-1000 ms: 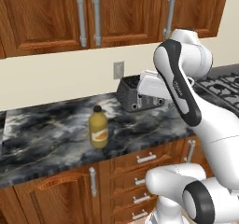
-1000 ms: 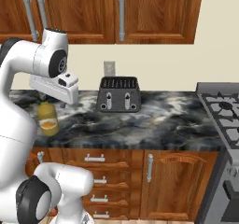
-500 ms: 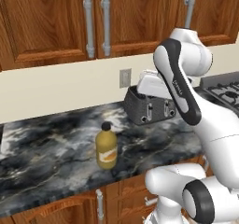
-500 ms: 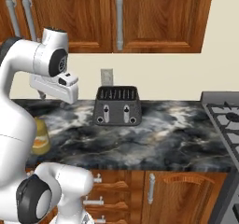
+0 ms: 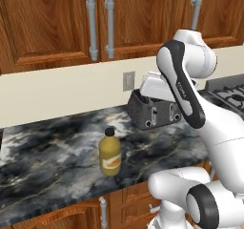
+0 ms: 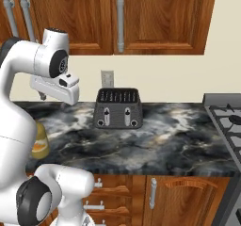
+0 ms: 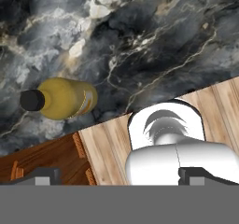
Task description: There is a wine glass and glass cup on the dining counter. Place the wine bottle next to the wine glass and the juice bottle next to the glass cup.
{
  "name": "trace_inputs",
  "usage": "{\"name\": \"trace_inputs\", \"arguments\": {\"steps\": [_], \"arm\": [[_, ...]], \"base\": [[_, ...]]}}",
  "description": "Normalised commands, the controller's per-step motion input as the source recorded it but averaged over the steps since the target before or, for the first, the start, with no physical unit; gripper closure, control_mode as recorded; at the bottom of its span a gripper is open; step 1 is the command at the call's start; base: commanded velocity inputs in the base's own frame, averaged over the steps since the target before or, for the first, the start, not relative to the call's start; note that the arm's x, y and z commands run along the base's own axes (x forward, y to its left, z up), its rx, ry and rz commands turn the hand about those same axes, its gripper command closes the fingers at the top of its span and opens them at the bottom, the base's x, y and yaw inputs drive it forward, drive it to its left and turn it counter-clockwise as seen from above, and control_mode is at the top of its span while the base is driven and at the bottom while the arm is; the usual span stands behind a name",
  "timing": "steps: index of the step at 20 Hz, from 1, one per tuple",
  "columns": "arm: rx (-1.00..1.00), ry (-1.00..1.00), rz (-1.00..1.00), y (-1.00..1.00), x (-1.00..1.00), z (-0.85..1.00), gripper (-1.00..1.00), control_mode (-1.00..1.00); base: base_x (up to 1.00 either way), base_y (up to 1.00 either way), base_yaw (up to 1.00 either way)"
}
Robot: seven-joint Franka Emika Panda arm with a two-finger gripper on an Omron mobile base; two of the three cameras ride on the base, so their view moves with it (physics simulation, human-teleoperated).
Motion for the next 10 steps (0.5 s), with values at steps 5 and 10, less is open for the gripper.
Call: {"name": "trace_inputs", "arguments": {"steps": [5,10], "arm": [[0.00,0.00,0.00,0.00,0.00,0.00,-1.00,1.00],[0.00,0.00,0.00,0.00,0.00,0.00,-1.00,1.00]], "base": [[-0.11,0.20,0.00],[0.07,0.22,0.00]]}}
